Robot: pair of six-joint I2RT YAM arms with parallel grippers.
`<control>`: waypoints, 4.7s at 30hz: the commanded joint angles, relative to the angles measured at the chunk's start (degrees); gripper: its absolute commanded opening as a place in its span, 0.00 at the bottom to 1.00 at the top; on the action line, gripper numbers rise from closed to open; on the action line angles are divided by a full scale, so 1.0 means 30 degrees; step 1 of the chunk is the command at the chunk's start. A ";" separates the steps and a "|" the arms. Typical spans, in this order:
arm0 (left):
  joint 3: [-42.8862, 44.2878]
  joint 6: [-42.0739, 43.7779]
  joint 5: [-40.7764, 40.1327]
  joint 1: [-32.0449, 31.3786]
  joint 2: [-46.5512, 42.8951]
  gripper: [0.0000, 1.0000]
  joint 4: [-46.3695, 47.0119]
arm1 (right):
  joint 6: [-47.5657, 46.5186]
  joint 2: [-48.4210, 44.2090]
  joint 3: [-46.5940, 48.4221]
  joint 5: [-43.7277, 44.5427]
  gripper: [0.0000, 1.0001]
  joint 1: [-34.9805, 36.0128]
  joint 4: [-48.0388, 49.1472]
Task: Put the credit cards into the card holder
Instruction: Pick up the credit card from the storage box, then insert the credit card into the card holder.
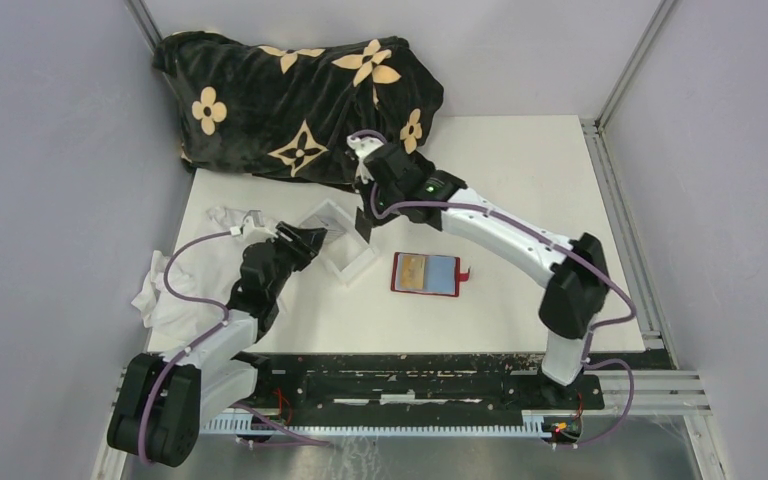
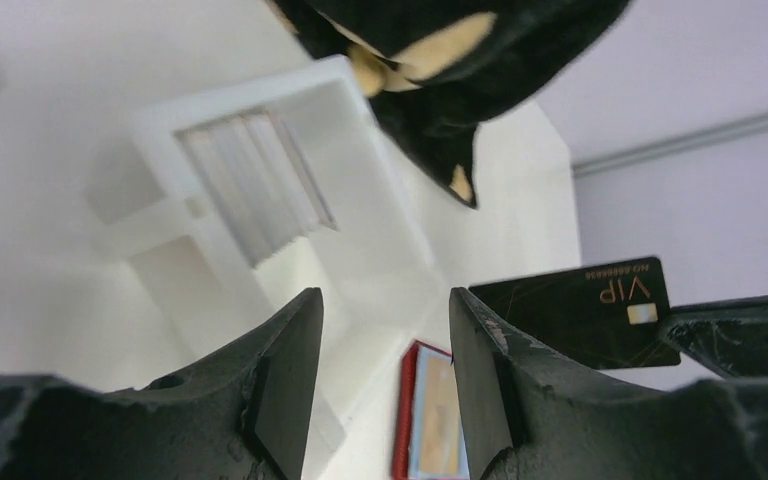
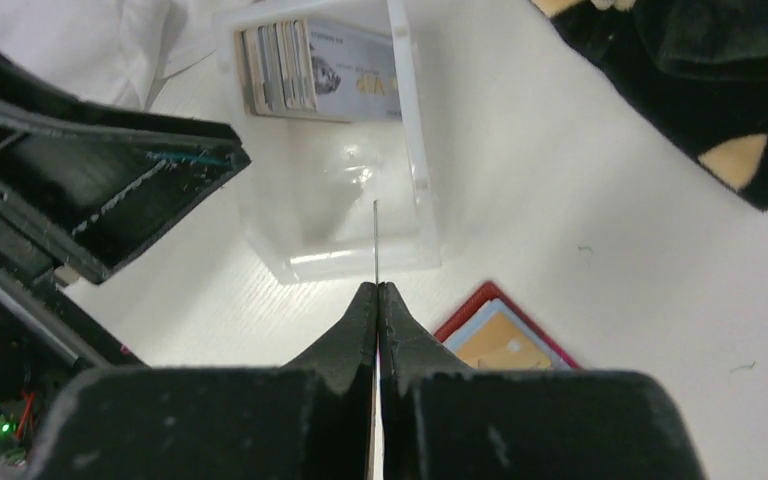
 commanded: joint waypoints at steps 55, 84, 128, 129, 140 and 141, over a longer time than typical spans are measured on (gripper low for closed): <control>0.1373 -0.0301 1.7914 -0.5364 1.1520 0.03 1.8909 | 0.7794 -1.2027 -1.8207 -1.4358 0.01 -0.5970 0.9072; 0.4584 -0.0433 0.3591 -0.9125 1.5624 0.03 1.1765 | 0.5732 -1.0162 -1.8379 -0.1780 0.12 -0.6247 0.6073; 0.4815 -0.4323 0.2412 -1.0008 1.6500 0.03 1.1535 | 0.5855 -0.6432 -1.8121 -0.0222 0.01 -0.6749 0.5992; 0.4798 -0.4478 0.2415 -1.0018 1.6513 0.03 1.1514 | 0.5854 -0.6403 -1.8119 -0.0235 0.01 -0.6775 0.6024; 0.4780 -0.5953 0.2752 -1.0092 1.7171 0.03 1.2355 | 0.5842 -0.6154 -1.8193 -0.0376 0.01 -0.6864 0.6072; 0.4826 -0.5938 0.2754 -1.0098 1.7172 0.03 1.2305 | 0.5873 -0.6138 -1.8180 -0.0361 0.01 -0.6867 0.6085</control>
